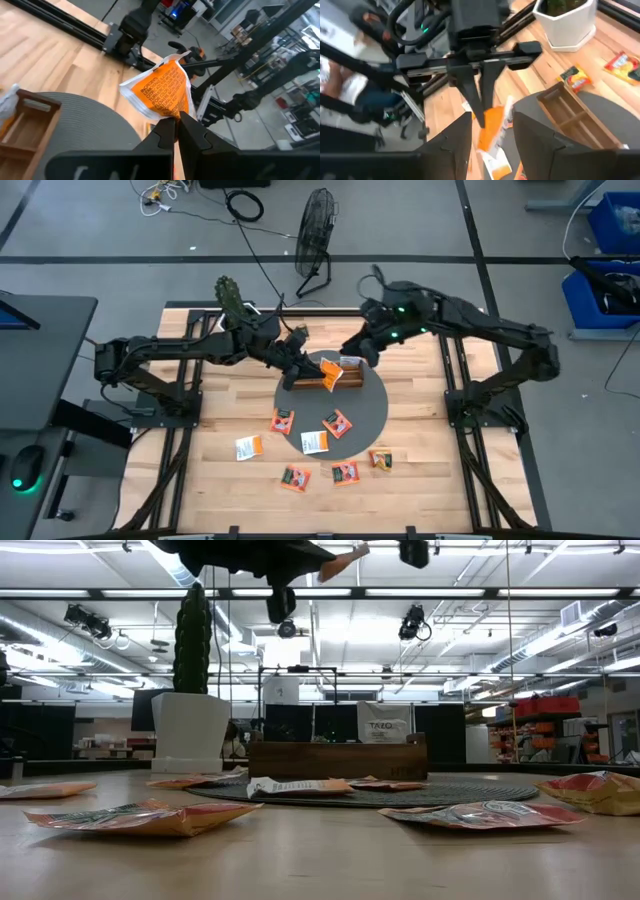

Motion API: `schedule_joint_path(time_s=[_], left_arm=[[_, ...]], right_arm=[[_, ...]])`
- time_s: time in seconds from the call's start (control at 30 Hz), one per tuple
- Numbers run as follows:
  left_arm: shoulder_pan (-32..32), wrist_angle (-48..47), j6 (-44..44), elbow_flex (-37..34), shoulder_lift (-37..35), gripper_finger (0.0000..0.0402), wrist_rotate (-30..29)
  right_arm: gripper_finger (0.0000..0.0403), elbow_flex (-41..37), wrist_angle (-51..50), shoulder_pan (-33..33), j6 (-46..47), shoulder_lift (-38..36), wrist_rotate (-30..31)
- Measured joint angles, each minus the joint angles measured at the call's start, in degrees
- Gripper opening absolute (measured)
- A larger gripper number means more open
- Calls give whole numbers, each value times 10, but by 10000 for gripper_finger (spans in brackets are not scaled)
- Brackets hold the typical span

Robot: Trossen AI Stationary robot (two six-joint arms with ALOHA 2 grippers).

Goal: Pick & Place Tea
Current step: Put the white tea bag into the right section of the wooden organizer

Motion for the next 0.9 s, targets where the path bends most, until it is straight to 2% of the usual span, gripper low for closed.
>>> schedule_joint_path(time_s=[0.17,0.3,0.9], left_arm=[[0,0,2,0,0,9,-4],[0,0,2,0,0,7,-5],[0,-8,10,0,0,8,-8]], right_arm=[[151,102,-112,0,-47,82,-7],[151,143,-161,0,-70,123,-7],[151,132,-189,0,-78,147,-45]])
